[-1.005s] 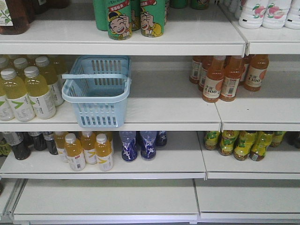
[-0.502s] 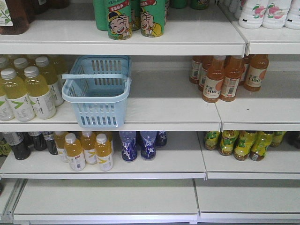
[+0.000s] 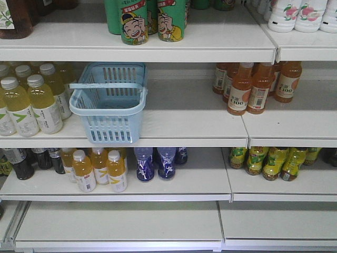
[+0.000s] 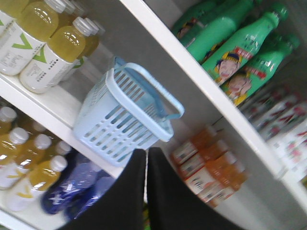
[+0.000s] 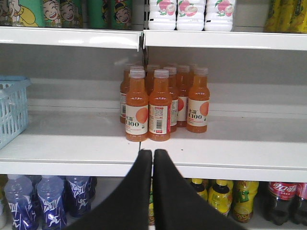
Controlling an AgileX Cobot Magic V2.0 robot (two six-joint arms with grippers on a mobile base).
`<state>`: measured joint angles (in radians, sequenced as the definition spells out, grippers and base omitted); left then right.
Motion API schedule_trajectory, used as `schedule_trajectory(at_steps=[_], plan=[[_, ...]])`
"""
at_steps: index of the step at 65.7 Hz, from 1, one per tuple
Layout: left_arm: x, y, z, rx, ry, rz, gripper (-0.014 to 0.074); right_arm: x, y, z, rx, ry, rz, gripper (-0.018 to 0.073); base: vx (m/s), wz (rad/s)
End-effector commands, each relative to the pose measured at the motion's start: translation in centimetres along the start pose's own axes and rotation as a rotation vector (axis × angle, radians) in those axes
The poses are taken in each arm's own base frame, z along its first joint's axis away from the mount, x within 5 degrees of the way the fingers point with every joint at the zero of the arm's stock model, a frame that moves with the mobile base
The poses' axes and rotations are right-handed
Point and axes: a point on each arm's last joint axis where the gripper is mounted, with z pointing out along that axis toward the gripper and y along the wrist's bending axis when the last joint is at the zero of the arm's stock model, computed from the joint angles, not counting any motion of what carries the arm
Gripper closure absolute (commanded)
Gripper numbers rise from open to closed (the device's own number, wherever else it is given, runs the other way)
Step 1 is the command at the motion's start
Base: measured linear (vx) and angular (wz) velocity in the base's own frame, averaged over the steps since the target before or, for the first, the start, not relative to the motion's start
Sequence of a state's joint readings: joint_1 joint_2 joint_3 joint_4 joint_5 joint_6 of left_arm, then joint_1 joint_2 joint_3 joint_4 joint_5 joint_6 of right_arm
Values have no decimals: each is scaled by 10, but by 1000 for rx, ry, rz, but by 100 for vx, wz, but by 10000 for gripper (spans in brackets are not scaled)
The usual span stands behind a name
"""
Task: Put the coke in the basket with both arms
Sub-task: 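Raise the left gripper toward the light-blue basket on the shelf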
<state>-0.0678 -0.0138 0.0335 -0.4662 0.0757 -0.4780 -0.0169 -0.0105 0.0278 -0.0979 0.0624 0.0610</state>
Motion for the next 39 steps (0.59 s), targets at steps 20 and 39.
schedule_trajectory(at_steps=[20, 39], plan=[[-69, -90, -33, 401, -123, -872, 602, -4, 0, -1, -2, -72, -16, 564, 0, 0], [-140, -185, -38, 491, -270, -458, 602, -4, 0, -1, -2, -72, -16, 564, 0, 0]])
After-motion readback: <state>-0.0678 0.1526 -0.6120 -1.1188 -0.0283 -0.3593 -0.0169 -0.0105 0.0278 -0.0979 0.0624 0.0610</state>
